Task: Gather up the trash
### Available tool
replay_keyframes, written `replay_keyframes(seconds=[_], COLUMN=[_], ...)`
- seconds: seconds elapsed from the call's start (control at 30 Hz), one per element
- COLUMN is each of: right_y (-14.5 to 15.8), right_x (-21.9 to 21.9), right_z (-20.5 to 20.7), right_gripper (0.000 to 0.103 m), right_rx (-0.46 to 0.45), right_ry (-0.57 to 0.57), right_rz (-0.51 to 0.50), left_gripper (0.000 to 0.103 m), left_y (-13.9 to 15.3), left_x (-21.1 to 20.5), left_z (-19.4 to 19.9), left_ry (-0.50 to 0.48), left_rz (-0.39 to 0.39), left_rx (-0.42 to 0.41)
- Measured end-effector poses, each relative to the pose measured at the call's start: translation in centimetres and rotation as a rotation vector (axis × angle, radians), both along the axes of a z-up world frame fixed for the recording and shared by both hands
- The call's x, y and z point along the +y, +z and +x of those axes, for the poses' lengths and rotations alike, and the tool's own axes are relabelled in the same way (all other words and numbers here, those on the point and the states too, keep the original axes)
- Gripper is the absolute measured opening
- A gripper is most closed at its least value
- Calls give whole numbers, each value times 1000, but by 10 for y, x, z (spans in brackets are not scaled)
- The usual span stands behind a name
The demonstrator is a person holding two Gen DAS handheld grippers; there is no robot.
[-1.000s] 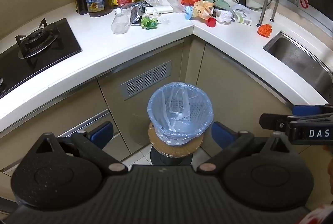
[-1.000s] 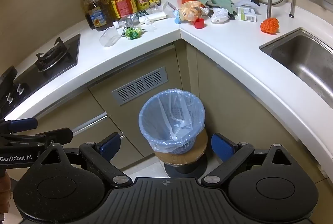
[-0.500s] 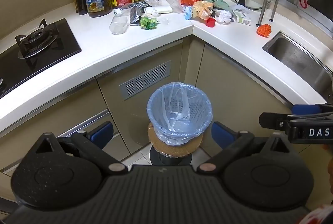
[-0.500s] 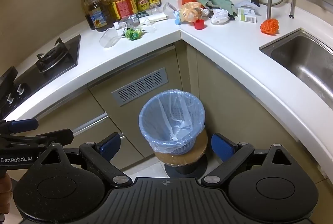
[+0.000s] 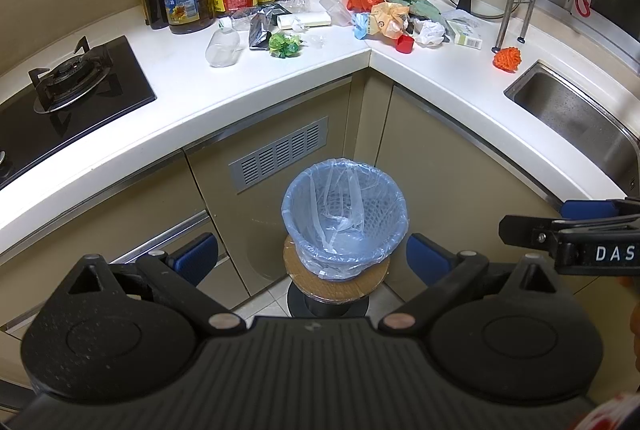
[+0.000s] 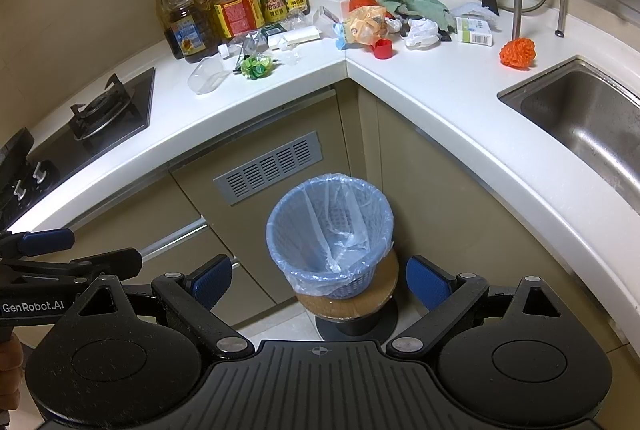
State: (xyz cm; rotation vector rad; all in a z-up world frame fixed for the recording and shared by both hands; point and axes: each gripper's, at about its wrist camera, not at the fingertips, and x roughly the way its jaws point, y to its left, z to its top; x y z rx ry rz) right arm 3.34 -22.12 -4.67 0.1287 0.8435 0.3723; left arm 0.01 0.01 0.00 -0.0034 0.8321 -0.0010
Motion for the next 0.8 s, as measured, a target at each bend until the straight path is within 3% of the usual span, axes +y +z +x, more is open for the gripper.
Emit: replay_keyframes(seconds=[0.8], right_y=[2], right_x=[-1], right_z=[1], right_gripper=[94], right_rx=[-5], right_ry=[0], right_rz=[2], left_gripper=[100], left_y=[0], left_x=[0], left_z=[0], left_ry=[1], left_rz=[0], left_rx=[-3])
